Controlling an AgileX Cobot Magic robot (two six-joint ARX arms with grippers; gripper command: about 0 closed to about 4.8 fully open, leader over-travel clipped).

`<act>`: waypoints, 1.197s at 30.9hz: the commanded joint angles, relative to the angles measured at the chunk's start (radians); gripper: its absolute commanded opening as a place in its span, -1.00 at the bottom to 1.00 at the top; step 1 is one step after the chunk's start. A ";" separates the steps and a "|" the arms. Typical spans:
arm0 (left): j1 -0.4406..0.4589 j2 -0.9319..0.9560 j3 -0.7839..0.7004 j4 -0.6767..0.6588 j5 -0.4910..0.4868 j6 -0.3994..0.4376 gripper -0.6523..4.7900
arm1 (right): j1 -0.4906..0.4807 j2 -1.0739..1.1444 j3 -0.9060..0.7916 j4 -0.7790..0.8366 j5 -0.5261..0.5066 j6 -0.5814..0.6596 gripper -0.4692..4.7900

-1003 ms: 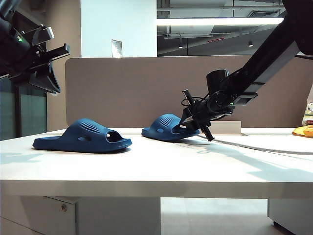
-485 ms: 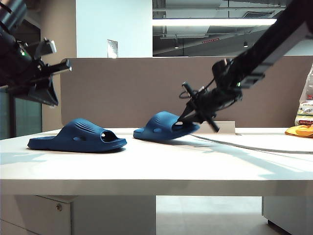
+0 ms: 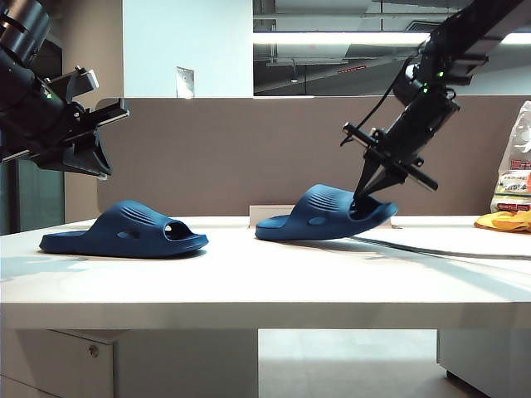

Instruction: Interlock the pair of blue slippers on the table with their fronts facing up.

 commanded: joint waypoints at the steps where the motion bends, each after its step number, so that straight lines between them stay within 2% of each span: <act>1: 0.000 -0.002 0.003 0.032 0.000 -0.003 -0.63 | 0.002 -0.047 0.006 -0.034 0.012 -0.039 -0.82; 10: 0.000 -0.001 0.003 0.052 0.019 -0.003 -0.63 | 0.002 -0.174 0.006 -0.056 0.016 -0.076 -0.82; 15: 0.000 -0.001 0.003 0.051 0.031 -0.006 -0.63 | 0.010 -0.183 -0.005 -0.167 0.053 -0.154 -0.82; 26: 0.000 -0.001 0.003 0.034 0.053 -0.006 -0.63 | 0.014 -0.183 -0.224 -0.127 0.067 -0.150 -0.82; 30: 0.000 -0.001 0.003 0.029 0.053 -0.007 -0.63 | 0.013 -0.183 -0.273 -0.084 0.119 -0.150 -0.81; 32: 0.000 -0.001 0.003 0.027 0.053 -0.007 -0.63 | 0.010 -0.182 -0.273 -0.073 0.140 -0.150 -0.45; 33: 0.000 -0.001 0.003 0.027 0.070 -0.018 -0.63 | 0.006 -0.182 -0.273 -0.071 0.148 -0.150 -0.06; 34: 0.000 -0.001 0.003 0.028 0.072 -0.037 -0.63 | 0.003 -0.182 -0.273 -0.074 0.153 -0.150 0.16; 35: 0.000 -0.001 0.003 0.029 0.071 -0.073 -0.63 | -0.004 -0.182 -0.273 -0.082 0.152 -0.150 0.27; 37: -0.002 -0.001 0.003 0.037 0.071 -0.126 -0.63 | -0.015 -0.184 -0.273 -0.086 0.150 -0.143 0.27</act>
